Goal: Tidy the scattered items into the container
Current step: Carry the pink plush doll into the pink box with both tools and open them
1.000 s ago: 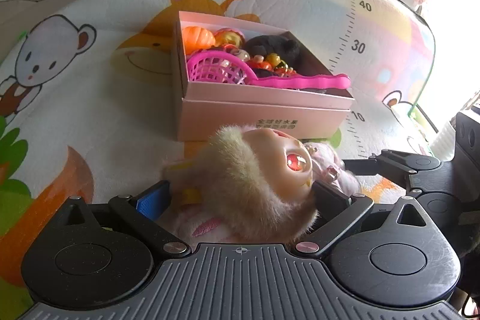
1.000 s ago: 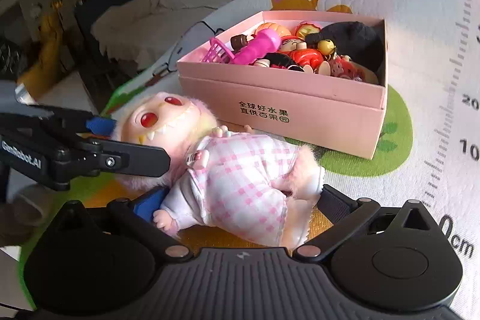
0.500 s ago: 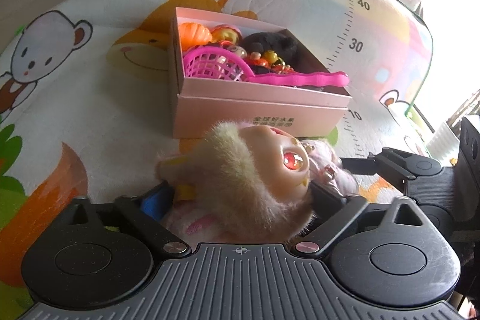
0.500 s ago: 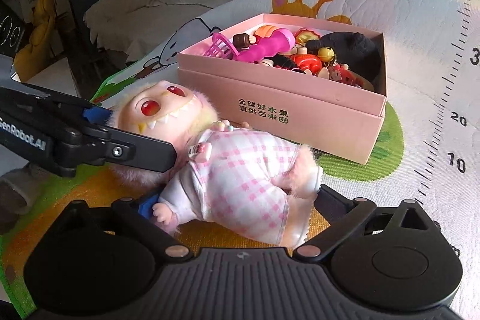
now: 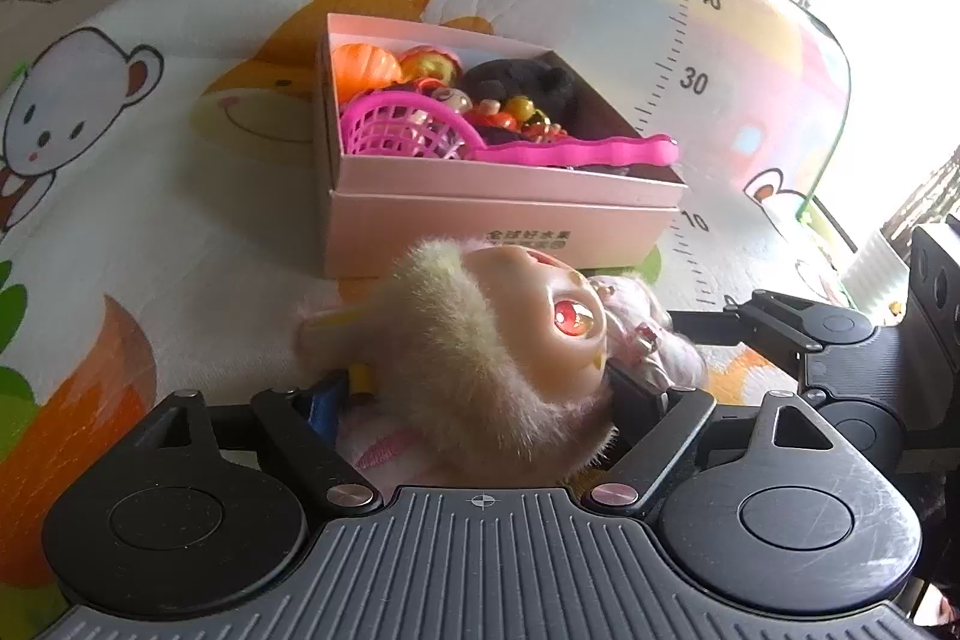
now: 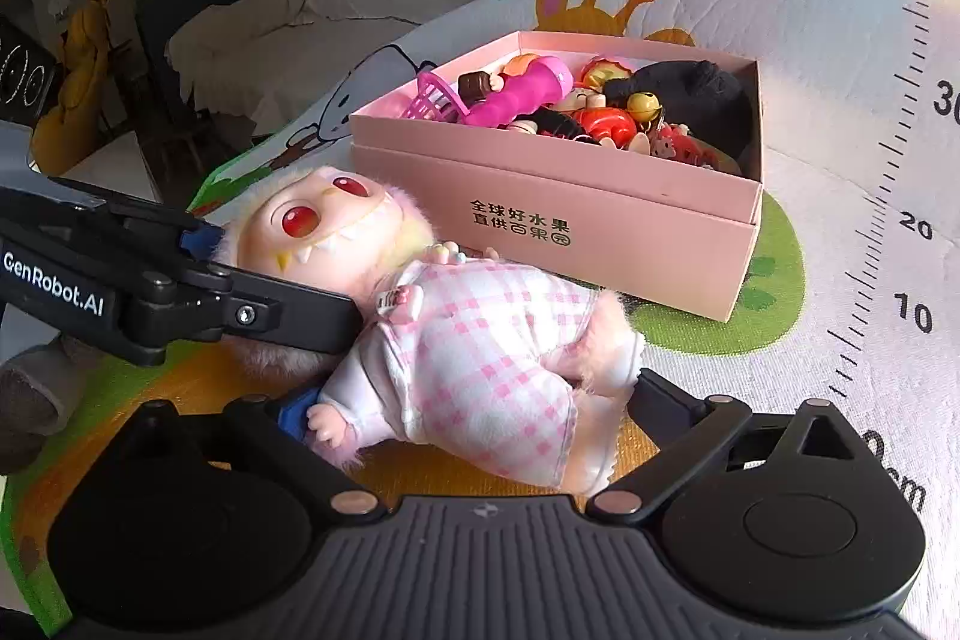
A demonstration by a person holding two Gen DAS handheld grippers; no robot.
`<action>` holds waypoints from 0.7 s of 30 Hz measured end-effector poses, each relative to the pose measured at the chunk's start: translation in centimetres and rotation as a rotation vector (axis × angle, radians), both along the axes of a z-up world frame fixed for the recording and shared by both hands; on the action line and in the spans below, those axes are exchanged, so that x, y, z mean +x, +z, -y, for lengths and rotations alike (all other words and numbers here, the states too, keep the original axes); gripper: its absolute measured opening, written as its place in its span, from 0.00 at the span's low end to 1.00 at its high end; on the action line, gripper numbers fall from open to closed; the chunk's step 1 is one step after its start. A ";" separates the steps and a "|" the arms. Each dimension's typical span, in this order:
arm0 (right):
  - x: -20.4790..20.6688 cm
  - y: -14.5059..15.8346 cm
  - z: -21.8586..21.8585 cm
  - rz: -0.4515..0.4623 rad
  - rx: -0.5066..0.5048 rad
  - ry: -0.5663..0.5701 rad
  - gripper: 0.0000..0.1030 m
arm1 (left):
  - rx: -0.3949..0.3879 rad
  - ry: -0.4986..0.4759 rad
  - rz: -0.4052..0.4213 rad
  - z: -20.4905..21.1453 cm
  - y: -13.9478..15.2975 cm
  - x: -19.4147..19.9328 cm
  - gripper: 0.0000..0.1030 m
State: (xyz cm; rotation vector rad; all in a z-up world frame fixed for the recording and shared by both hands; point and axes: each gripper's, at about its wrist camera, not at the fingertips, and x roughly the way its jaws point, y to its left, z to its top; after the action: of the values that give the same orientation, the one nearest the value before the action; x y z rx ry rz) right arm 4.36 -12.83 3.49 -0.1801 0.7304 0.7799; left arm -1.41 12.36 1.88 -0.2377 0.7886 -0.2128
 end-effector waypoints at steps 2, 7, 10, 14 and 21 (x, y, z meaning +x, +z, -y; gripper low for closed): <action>-0.3 0.3 0.2 0.003 0.007 0.000 0.96 | -0.001 -0.004 0.007 0.2 0.4 -0.5 0.84; -1.8 2.8 1.1 0.057 0.035 0.008 0.96 | -0.010 -0.023 0.058 0.5 2.5 -2.0 0.84; -2.6 5.6 1.7 0.128 0.069 0.001 0.96 | -0.011 -0.042 0.122 0.6 4.8 -2.8 0.84; -2.2 9.3 1.7 0.250 0.096 -0.033 0.96 | 0.000 -0.087 0.227 0.5 8.9 -1.6 0.84; 6.5 10.9 -1.2 0.298 0.129 -0.155 1.00 | 0.038 -0.136 0.307 -1.1 12.6 8.6 0.92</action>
State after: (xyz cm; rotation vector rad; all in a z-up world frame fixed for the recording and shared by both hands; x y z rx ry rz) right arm 10.87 -11.64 14.36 -0.1181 0.4052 0.6323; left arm 7.23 13.41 14.45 -0.1112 0.5032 -0.3532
